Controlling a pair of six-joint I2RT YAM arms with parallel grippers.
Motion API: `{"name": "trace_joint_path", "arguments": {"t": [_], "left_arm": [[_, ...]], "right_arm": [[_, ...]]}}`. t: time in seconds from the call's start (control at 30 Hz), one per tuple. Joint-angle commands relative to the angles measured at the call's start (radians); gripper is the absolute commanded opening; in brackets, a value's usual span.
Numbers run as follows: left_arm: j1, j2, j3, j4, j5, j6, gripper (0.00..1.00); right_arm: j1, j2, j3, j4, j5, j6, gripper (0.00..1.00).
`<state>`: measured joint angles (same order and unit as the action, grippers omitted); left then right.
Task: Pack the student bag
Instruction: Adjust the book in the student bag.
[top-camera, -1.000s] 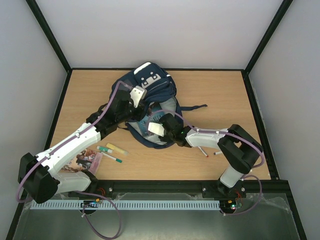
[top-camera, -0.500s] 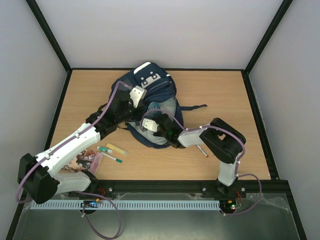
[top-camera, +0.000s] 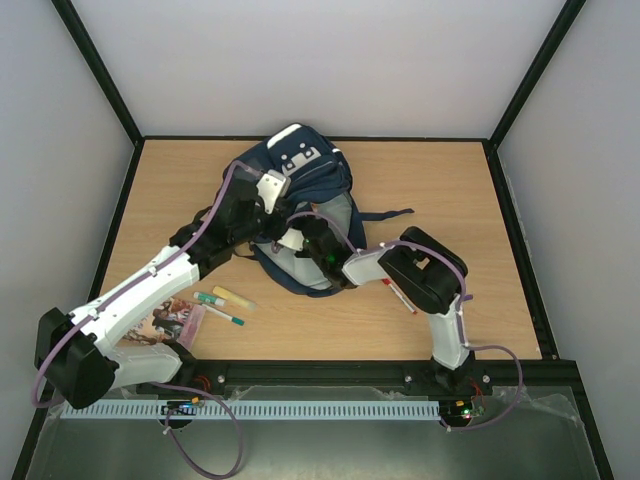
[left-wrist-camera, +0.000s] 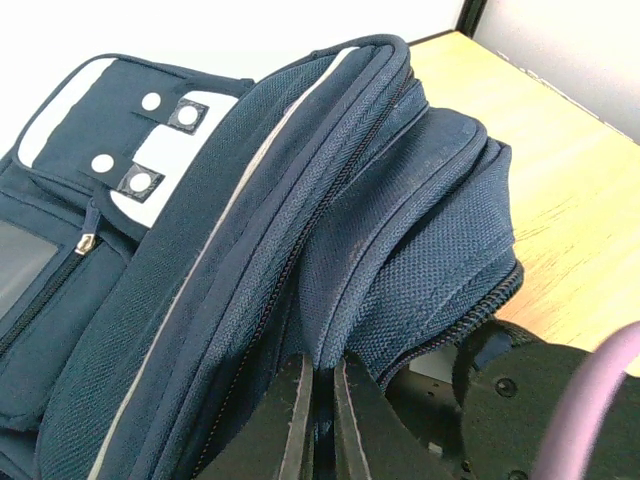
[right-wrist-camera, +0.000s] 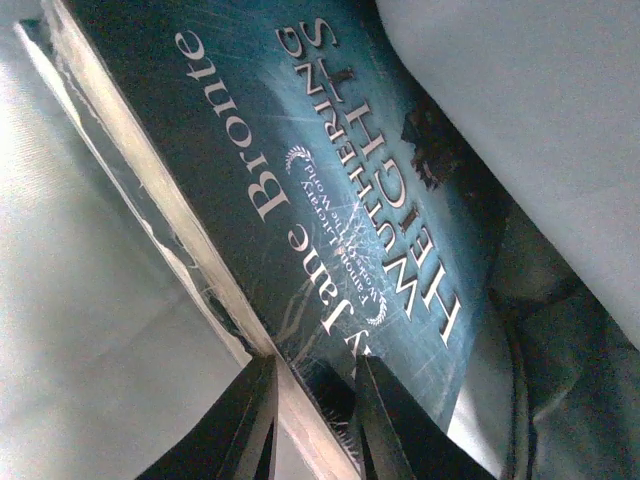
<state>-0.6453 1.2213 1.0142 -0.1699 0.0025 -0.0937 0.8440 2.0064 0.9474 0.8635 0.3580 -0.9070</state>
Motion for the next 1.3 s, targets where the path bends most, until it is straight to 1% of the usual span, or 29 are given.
{"name": "trace_joint_path", "arguments": {"t": [0.0,0.13,0.23,0.37,0.47,0.5,0.57,0.6,0.67,0.7,0.8,0.83,0.9,1.0,1.07,1.1,1.17,1.27], "left_arm": [[-0.002,-0.056,0.012,0.113,0.024,-0.008,0.02],[-0.002,-0.058,0.010,0.113,0.019,-0.008,0.02],[-0.002,-0.059,0.009,0.113,0.015,-0.007,0.02],[0.002,-0.051,0.009,0.113,0.017,-0.012,0.02],[0.003,-0.027,0.014,0.104,0.025,-0.014,0.02],[0.003,-0.017,0.016,0.101,0.026,-0.017,0.02],[0.003,0.005,0.019,0.096,0.029,-0.022,0.03],[0.003,0.016,0.021,0.091,0.032,-0.025,0.05],[0.002,0.041,0.037,0.068,0.041,-0.031,0.17],[-0.001,0.059,0.054,0.046,0.055,-0.032,0.25],[-0.025,0.113,0.111,-0.040,0.068,-0.028,0.44],[-0.028,0.124,0.119,-0.065,0.076,-0.039,0.49],[-0.029,0.126,0.109,-0.099,0.079,-0.062,0.54],[-0.030,0.072,0.049,-0.130,0.028,-0.115,0.61],[-0.026,0.021,0.018,-0.176,-0.061,-0.172,0.66],[-0.017,0.002,0.010,-0.217,-0.129,-0.223,0.70],[0.035,-0.028,0.001,-0.316,-0.222,-0.341,0.75],[0.161,-0.070,-0.030,-0.392,-0.209,-0.449,0.79]], "right_arm": [[-0.028,0.061,0.081,0.087,0.047,-0.018,0.23],[-0.039,0.072,0.092,0.088,0.061,-0.017,0.23],[-0.037,-0.003,0.034,0.019,0.013,0.011,0.27],[-0.030,-0.159,-0.028,-0.205,-0.042,0.107,0.35],[-0.009,-0.292,-0.111,-0.322,-0.041,0.144,0.38],[-0.005,-0.339,-0.135,-0.378,-0.062,0.174,0.39],[-0.006,-0.440,-0.153,-0.576,-0.159,0.220,0.42],[-0.006,-0.486,-0.162,-0.677,-0.219,0.230,0.43],[-0.006,-0.580,-0.192,-0.842,-0.310,0.236,0.44],[-0.006,-0.625,-0.215,-0.894,-0.326,0.235,0.44],[-0.014,-0.749,-0.269,-1.046,-0.349,0.238,0.44],[-0.022,-0.789,-0.280,-1.082,-0.356,0.249,0.44],[-0.040,-0.870,-0.291,-1.143,-0.388,0.277,0.44],[-0.075,-0.985,-0.307,-1.176,-0.420,0.339,0.46],[-0.110,-1.035,-0.314,-1.168,-0.453,0.386,0.48],[-0.124,-1.053,-0.319,-1.157,-0.469,0.413,0.48],[-0.153,-1.070,-0.332,-1.130,-0.508,0.459,0.50],[-0.161,-1.059,-0.344,-1.110,-0.517,0.483,0.51]]}}
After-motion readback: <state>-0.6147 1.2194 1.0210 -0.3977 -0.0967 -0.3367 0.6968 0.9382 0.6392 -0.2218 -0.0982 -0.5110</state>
